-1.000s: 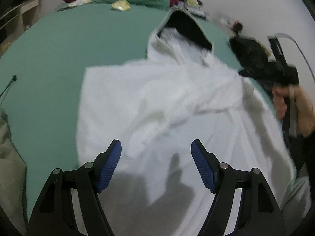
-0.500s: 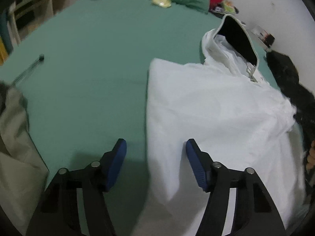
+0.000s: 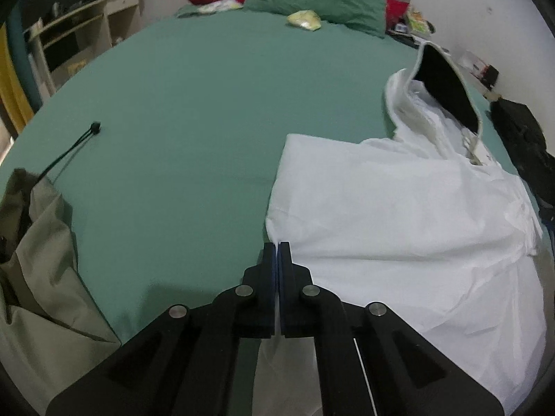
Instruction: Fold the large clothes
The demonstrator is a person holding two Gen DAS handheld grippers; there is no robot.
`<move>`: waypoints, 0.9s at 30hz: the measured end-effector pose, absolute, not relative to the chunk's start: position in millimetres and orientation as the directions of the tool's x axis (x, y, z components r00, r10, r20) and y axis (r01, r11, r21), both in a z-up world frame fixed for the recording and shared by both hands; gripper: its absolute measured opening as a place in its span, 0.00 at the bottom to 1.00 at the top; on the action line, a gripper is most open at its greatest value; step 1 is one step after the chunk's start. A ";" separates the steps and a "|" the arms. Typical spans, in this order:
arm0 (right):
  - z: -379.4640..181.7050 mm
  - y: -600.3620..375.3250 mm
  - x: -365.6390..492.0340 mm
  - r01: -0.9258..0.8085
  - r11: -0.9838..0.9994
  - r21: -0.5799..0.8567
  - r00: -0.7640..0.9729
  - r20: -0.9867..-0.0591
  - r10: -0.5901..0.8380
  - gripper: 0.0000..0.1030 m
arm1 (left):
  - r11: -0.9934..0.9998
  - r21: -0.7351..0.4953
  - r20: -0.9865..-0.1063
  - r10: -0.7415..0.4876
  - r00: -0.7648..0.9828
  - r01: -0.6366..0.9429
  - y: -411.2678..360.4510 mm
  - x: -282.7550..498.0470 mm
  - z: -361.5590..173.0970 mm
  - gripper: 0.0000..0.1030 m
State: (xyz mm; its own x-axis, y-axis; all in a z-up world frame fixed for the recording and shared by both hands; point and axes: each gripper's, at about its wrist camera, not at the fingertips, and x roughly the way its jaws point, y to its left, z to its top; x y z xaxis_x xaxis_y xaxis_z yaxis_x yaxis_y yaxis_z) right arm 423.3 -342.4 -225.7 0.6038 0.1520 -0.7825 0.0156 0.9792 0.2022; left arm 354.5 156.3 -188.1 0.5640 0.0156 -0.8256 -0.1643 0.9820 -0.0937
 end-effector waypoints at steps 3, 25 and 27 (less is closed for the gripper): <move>-235.5 -332.4 444.4 0.004 0.992 0.124 0.547 -0.831 0.102 0.56 | 0.972 -0.118 -0.832 0.016 0.555 -0.205 163.3 355.9 -185.0 0.06; -182.0 -121.8 626.2 -0.273 0.934 -0.231 0.761 -0.646 0.062 0.04 | 0.928 -0.204 -0.795 0.029 0.606 -0.312 219.2 355.4 -151.1 0.45; -184.3 -124.9 621.4 -0.292 0.923 -0.250 0.750 -0.659 0.059 0.03 | 0.929 -0.209 -0.795 0.021 0.606 -0.306 218.9 355.8 -149.8 0.45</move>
State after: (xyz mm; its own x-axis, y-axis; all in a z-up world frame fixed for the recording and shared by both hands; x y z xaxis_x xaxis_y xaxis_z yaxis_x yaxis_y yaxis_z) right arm 621.4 -124.9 -184.3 0.7502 0.0594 -0.6585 -0.2923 0.9231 -0.2498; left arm 355.8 218.9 -149.8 0.6064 0.0205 -0.7949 -0.3056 0.9289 -0.2091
